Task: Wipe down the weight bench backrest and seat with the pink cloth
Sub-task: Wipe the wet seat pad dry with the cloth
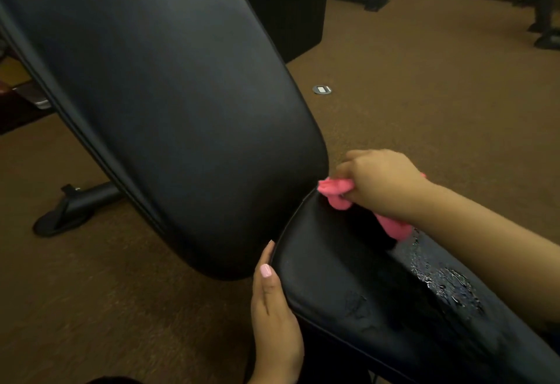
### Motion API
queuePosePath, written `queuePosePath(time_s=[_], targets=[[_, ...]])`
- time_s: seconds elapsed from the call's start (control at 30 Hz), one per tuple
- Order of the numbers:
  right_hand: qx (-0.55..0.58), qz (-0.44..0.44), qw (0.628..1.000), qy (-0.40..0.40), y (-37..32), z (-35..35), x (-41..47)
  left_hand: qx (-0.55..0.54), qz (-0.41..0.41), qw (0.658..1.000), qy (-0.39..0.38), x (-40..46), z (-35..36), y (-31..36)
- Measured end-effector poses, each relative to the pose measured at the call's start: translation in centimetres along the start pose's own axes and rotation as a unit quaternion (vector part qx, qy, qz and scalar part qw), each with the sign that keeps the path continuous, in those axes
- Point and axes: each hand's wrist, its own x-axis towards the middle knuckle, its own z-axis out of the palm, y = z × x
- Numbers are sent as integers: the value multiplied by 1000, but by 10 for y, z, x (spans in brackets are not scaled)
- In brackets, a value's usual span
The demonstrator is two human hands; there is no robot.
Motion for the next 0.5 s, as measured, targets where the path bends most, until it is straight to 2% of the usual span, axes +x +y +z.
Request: queuePosePath(time_s=[0.17, 0.23, 0.3, 0.43, 0.5], targets=[[36, -122, 992, -23, -21, 2, -7, -9, -2, 1000, 8, 0, 2, 1], [31, -133, 990, -24, -9, -1, -20, -4, -8, 1000, 2, 0, 2, 1], [24, -97, 995, -25, 11, -3, -23, 6, -9, 1000, 5, 0, 2, 2], [10, 29, 999, -20, 30, -1, 6, 19, -10, 1000, 5, -1, 2, 3], [27, 37, 999, 0, 22, 4, 21, 17, -14, 1000, 5, -1, 2, 2]])
